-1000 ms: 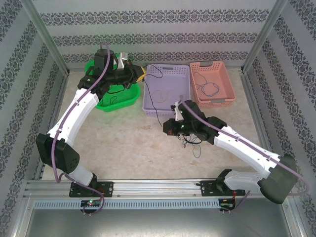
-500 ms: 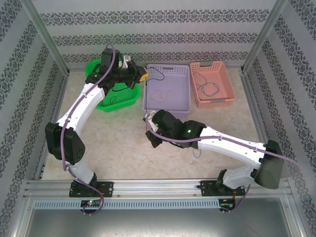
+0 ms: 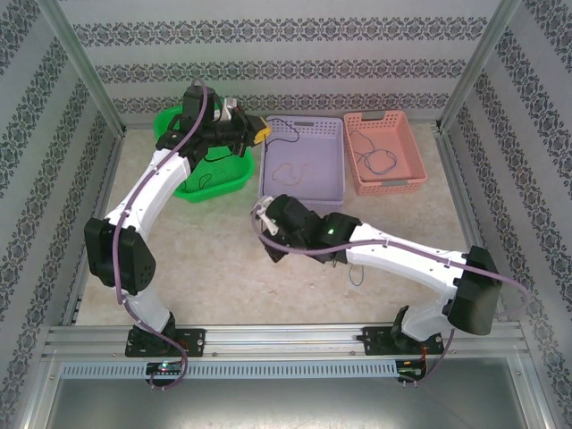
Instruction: Untangle the cables
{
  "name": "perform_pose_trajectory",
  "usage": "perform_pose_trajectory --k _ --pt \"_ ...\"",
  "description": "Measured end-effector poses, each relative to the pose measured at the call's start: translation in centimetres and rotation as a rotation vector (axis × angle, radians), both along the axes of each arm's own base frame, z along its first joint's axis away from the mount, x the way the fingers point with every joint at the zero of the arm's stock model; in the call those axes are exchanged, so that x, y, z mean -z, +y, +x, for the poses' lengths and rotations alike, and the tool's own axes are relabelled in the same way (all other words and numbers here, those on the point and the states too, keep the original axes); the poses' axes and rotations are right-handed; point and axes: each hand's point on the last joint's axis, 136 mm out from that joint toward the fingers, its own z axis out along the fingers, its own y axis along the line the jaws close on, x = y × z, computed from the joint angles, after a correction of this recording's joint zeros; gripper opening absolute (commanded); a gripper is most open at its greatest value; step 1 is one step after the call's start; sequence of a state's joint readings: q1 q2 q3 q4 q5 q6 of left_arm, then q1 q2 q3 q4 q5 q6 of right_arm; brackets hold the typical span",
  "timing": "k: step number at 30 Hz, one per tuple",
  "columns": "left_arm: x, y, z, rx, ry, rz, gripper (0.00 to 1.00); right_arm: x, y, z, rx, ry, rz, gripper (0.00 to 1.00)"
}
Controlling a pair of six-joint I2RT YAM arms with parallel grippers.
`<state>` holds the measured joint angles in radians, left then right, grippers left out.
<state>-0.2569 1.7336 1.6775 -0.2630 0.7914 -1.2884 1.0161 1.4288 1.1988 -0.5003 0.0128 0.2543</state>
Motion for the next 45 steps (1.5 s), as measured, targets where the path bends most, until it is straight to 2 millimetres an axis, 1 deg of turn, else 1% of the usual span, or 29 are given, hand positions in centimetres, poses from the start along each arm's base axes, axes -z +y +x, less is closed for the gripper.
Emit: perform_pose_trajectory --k 2,4,6,10,15,18,20,22,26,29,33,35,36,37,39,40,42,43,44,45 --pt "-1.0 -0.2 0.0 0.029 -0.046 -0.025 0.00 -0.6 -1.6 0.6 0.050 0.068 0.067 0.18" --pt "-1.9 -0.1 0.1 0.051 -0.106 -0.044 0.00 -1.6 -3.5 0.9 0.102 0.155 0.156 0.33" --pt "-2.0 0.1 -0.4 0.070 -0.137 -0.047 0.00 -2.8 -4.9 1.2 0.137 0.217 0.238 0.41" --pt "-1.7 0.3 -1.6 0.121 -0.184 -0.015 0.00 -5.4 -7.6 2.2 0.224 0.294 0.393 0.49" --pt "-1.6 0.3 -3.2 0.173 -0.239 0.030 0.00 -9.5 -11.5 4.2 0.378 0.328 0.606 0.59" --pt "-1.2 0.0 -3.9 0.204 -0.256 0.057 0.00 -10.7 -13.2 5.8 0.499 0.372 0.705 0.66" --pt "-0.5 -0.6 -4.5 0.234 -0.255 0.081 0.00 -10.9 -13.8 6.9 0.604 0.442 0.781 0.70" --pt "0.2 -1.5 -5.5 0.273 -0.252 0.108 0.00 -11.4 -13.9 8.2 0.692 0.497 0.867 0.71" --pt "1.4 -3.4 -7.5 0.349 -0.270 0.176 0.00 -12.2 -12.9 10.5 0.836 0.621 1.038 0.74" --pt "1.8 -4.6 -8.9 0.388 -0.302 0.227 0.00 -12.0 -11.8 11.8 0.927 0.728 1.132 0.74" --pt "1.3 -5.9 -10.7 0.428 -0.375 0.274 0.00 -11.2 -10.7 13.4 1.012 0.860 1.224 0.70" --pt "0.8 -6.8 -11.8 0.452 -0.419 0.288 0.00 -10.6 -10.3 14.2 1.044 0.905 1.250 0.65" --pt "0.6 -7.1 -12.2 0.464 -0.436 0.293 0.00 -10.3 -10.2 14.5 1.055 0.919 1.254 0.59" --pt "0.5 -7.5 -12.7 0.478 -0.450 0.297 0.00 -9.9 -10.1 14.8 1.067 0.932 1.260 0.49" --pt "0.5 -8.1 -13.6 0.503 -0.465 0.307 0.00 -9.4 -9.9 15.5 1.077 0.945 1.266 0.15" --pt "0.7 -8.3 -13.9 0.513 -0.468 0.316 0.00 -9.3 -9.9 15.8 1.080 0.944 1.267 0.01" --pt "1.3 -8.6 -14.4 0.526 -0.461 0.329 0.00 -9.4 -9.9 16.3 1.071 0.938 1.268 0.00" --pt "1.9 -8.6 -14.5 0.527 -0.448 0.339 0.10 -9.6 -9.9 16.5 1.059 0.926 1.266 0.00" --pt "2.4 -8.5 -14.5 0.524 -0.437 0.348 0.27 -10.0 -10.0 16.7 1.040 0.908 1.266 0.00" --pt "2.7 -8.4 -14.5 0.518 -0.427 0.354 0.39 -10.4 -10.1 16.8 1.016 0.889 1.265 0.00"
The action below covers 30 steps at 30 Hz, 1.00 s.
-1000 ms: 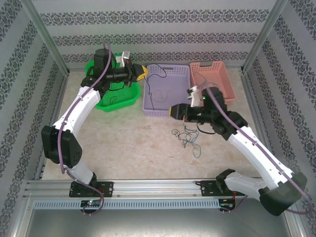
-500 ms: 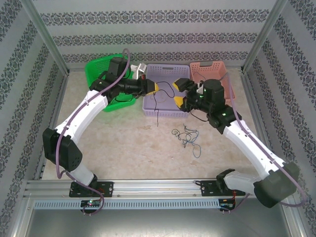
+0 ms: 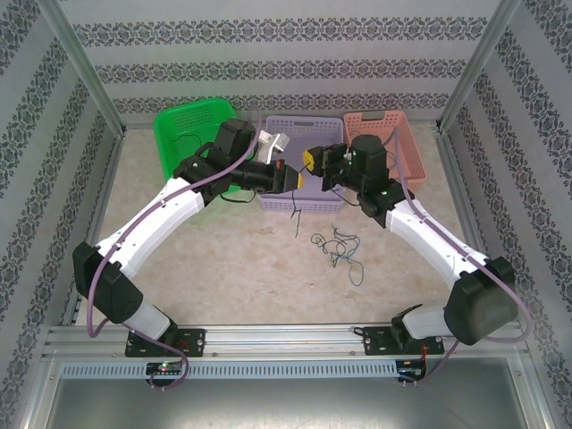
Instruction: Untangle the cables
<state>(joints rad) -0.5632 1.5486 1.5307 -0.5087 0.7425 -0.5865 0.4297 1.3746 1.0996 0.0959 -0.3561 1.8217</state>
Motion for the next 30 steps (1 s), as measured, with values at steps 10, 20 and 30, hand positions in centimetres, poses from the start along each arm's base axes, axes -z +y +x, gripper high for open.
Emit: perform_pose_trajectory --k 10,20,30 --pt "-4.1 4.2 1.8 -0.368 0.074 -0.128 0.54 -2.8 -1.1 0.6 -0.076 -0.283 -0.060 0.00" --pt "-0.6 6.0 6.1 -0.782 0.629 -0.463 0.67 -6.3 0.7 -0.6 -0.282 -0.635 -0.026 0.00" --pt "-1.6 5.3 8.3 -0.854 0.818 -0.693 0.80 -6.0 4.1 -4.9 -0.587 -0.819 -0.066 0.00"
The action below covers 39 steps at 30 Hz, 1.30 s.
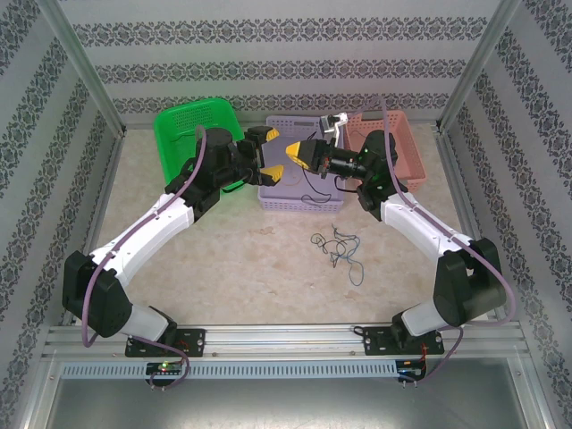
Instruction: Untangle the cables
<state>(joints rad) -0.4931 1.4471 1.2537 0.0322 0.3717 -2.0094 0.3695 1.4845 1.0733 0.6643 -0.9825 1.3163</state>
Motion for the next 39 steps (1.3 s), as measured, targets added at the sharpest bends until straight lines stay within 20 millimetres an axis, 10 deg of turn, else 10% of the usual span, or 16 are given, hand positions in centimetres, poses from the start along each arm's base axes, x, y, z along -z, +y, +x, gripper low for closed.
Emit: perform_pose_trajectory --k 39 --pt "1.8 -3.7 -1.2 0.109 0.042 -0.067 0.75 3.9 2.3 -3.6 -0.210 -0.214 -0.186 0.00"
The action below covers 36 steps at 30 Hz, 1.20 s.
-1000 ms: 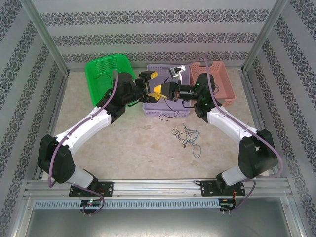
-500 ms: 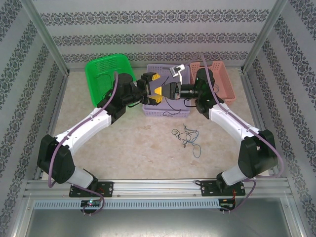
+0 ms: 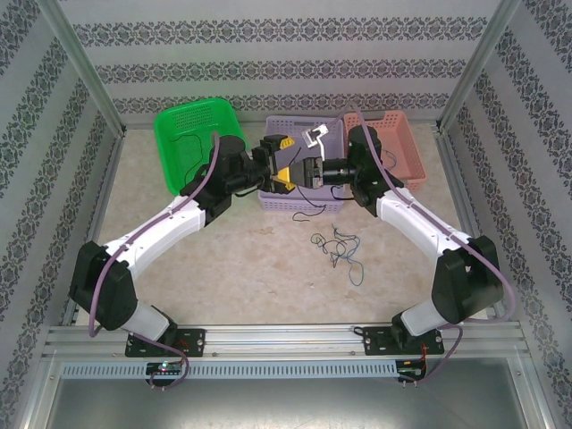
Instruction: Untangle the cables
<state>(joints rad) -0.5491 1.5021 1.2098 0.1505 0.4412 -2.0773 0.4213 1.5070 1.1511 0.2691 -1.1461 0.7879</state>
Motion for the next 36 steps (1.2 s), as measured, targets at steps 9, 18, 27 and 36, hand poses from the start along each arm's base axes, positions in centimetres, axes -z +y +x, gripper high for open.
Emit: perform_pose_trajectory --k 9,18,27,36 --pt "2.3 -0.3 0.1 0.014 0.027 0.012 0.24 0.3 0.2 0.6 0.046 -0.009 -0.011 0.00" --pt "3.2 0.0 0.5 0.030 0.045 0.013 0.00 1.3 0.1 0.8 0.077 0.003 -0.024 0.00" --pt "1.4 5.1 4.9 -0.103 -0.025 -0.027 0.00 1.7 2.1 -7.4 -0.196 0.103 -0.030 0.00" --pt "0.7 5.6 4.1 -0.086 -0.010 -0.030 0.34 1.2 -0.3 -6.9 -0.174 0.108 -0.041 0.00"
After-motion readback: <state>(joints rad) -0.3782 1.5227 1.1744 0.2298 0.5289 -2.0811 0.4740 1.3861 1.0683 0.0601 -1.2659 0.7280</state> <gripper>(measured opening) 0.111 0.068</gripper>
